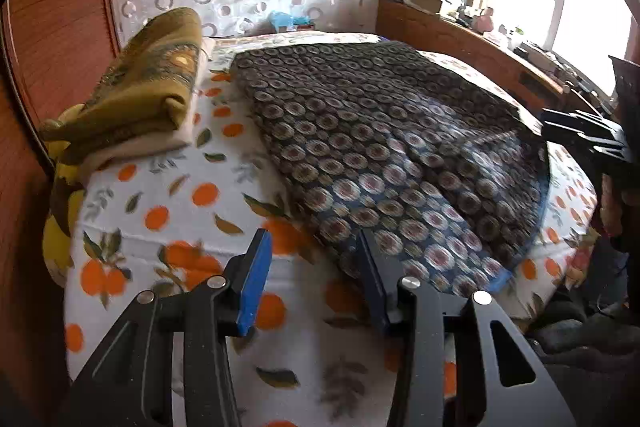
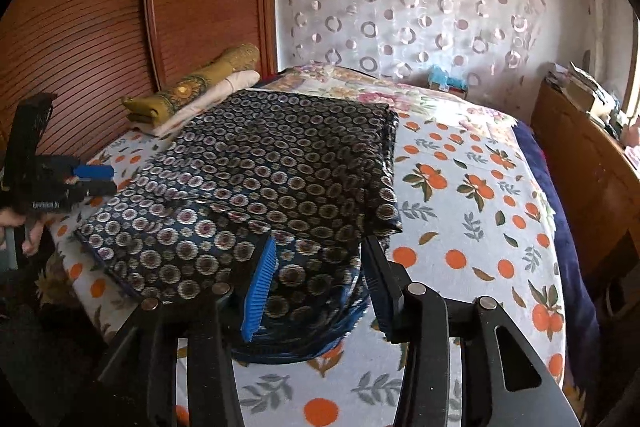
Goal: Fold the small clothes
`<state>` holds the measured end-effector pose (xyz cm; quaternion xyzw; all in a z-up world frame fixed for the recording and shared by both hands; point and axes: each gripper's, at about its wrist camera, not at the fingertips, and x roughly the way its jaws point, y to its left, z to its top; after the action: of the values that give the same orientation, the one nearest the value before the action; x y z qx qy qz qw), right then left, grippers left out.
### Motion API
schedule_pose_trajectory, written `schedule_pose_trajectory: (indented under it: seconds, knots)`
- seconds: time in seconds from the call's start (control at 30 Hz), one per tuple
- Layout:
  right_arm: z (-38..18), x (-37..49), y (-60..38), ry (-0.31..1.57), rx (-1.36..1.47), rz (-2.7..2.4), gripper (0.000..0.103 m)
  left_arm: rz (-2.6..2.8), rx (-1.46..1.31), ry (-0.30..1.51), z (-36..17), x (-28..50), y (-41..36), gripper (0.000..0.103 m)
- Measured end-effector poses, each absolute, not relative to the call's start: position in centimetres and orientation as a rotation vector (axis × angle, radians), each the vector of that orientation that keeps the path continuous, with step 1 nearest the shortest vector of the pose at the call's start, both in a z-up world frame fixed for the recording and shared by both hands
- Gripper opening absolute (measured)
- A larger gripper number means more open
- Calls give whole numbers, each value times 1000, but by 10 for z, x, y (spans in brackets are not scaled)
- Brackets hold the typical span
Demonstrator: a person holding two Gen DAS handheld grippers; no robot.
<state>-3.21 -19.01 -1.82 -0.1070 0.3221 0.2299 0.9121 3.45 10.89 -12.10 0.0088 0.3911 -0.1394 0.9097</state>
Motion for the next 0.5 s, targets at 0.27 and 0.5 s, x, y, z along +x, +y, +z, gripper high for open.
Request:
schedule_pose_trajectory:
  seconds: [0.27,0.5]
  knots:
    - [-23,-41,-183,682,-238,496,47,-328,-42,837,-131,25,104,45]
    - [-28,-38,-176,699,-246,505,54,-378,-61,837,-132,18,94,45]
